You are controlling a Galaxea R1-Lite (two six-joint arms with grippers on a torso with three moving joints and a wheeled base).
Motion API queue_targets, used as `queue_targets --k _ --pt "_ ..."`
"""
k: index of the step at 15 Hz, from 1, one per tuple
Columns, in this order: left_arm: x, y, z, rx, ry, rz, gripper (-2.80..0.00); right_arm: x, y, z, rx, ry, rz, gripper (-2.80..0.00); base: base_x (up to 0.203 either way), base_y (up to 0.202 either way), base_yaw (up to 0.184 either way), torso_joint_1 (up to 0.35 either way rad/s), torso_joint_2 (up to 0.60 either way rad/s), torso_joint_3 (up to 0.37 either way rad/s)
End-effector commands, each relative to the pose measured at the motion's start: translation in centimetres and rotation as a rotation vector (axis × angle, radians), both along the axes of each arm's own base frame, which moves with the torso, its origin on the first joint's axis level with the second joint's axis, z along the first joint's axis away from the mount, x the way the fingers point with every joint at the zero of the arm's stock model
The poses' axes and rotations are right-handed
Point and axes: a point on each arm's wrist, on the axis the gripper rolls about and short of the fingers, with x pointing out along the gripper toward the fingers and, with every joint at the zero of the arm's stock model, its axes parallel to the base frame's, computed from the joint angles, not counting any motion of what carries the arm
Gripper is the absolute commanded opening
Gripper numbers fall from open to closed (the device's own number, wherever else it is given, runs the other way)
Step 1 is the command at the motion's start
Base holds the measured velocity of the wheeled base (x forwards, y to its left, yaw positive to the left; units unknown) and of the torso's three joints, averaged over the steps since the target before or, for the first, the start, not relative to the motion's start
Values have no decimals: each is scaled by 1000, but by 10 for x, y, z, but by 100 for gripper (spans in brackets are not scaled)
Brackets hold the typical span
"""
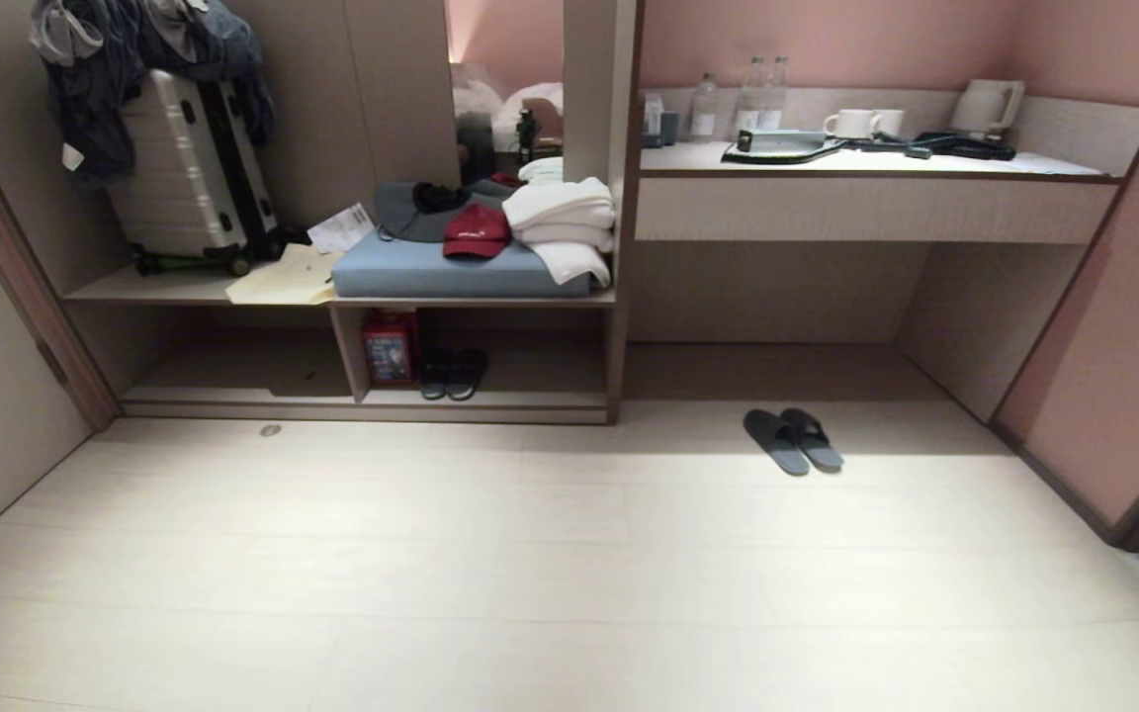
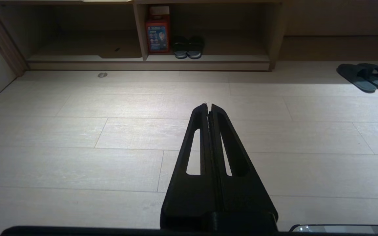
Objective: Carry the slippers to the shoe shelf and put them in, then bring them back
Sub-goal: Pick up the slippers on the floor
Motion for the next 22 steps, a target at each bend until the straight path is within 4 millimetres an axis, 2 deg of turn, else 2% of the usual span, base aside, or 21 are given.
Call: queue_targets --k 1,22 --pt "0 0 0 0 2 0 -280 0 0 0 0 -1 0 -280 194 0 3 2 -7 -2" --pt "0 0 0 1 2 0 -280 0 0 0 -2 -1 0 -280 196 0 -1 2 2 3"
